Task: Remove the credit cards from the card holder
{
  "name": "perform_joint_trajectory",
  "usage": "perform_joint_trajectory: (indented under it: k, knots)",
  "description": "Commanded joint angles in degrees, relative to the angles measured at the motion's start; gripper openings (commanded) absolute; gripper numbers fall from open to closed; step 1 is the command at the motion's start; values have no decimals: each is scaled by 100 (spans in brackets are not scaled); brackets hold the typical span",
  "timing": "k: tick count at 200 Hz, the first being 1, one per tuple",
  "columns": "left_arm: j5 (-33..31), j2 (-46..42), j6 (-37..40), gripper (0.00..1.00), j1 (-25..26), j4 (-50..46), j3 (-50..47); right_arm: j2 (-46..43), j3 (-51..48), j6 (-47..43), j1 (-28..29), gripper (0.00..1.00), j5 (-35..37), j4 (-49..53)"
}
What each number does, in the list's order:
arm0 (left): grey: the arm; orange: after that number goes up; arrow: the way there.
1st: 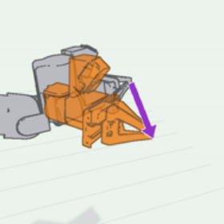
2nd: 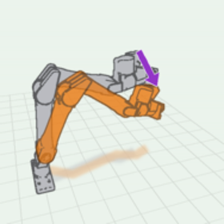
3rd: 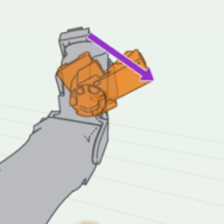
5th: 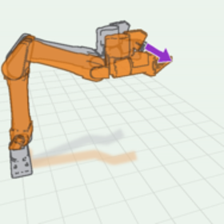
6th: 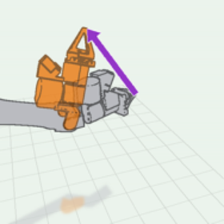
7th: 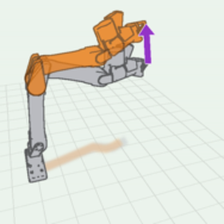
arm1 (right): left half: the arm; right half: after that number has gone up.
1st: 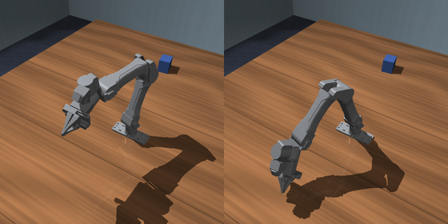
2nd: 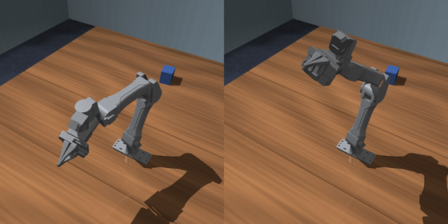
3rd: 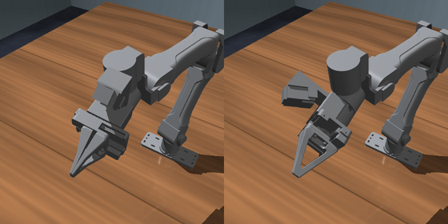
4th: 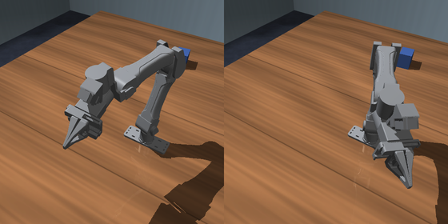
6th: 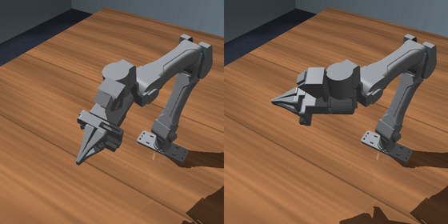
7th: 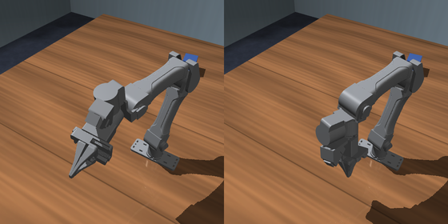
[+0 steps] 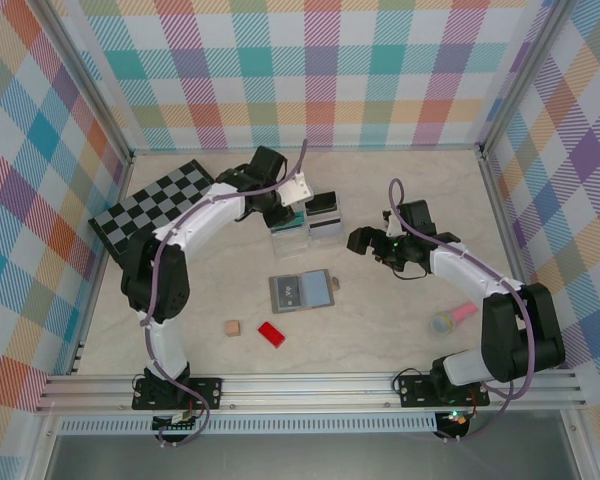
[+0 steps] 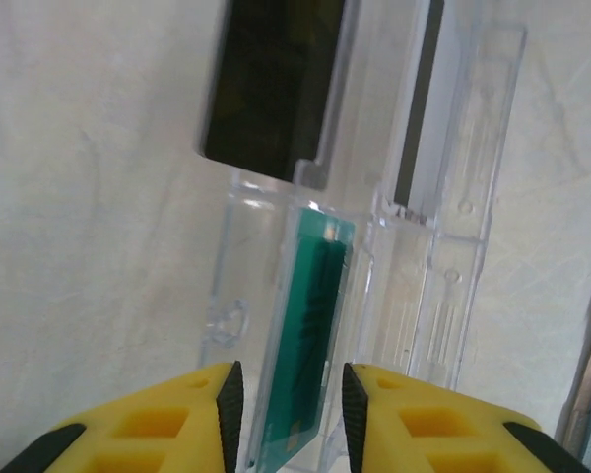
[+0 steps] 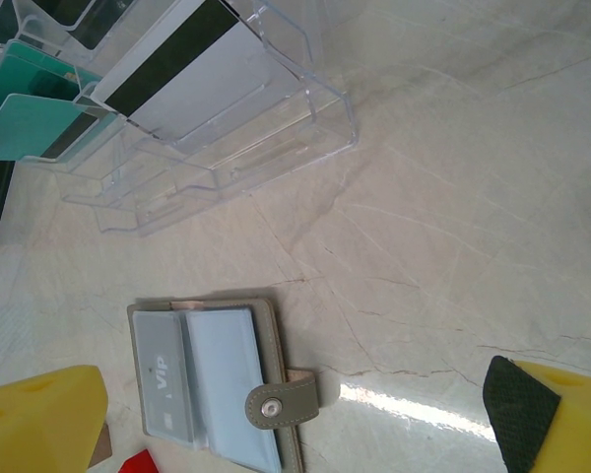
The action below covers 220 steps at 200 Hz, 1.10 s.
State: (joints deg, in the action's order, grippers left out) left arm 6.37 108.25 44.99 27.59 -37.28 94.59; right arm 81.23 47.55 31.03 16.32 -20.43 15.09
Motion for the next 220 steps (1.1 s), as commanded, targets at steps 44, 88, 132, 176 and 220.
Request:
perform_joint_trajectory:
  k: [44,88,132,176,220]
  knots:
    - [-175,-1818,-2642,63,-103,1575,-1565,4,39,-144,22,99,-416,-141]
    - [-994,-3184,-4576,80,-97,2401,-3317,24,460,-263,827,96,35,284]
    - [-1897,-4231,-5941,94,-140,2345,-4649,736,1379,-198,2264,89,1228,1206]
    - [-2142,-4633,-7013,100,-158,2181,-5389,1775,2219,80,3172,84,2027,1927]
    - [-1862,-4650,-8542,100,-158,2699,-6249,2760,3042,122,3588,75,2547,2674]
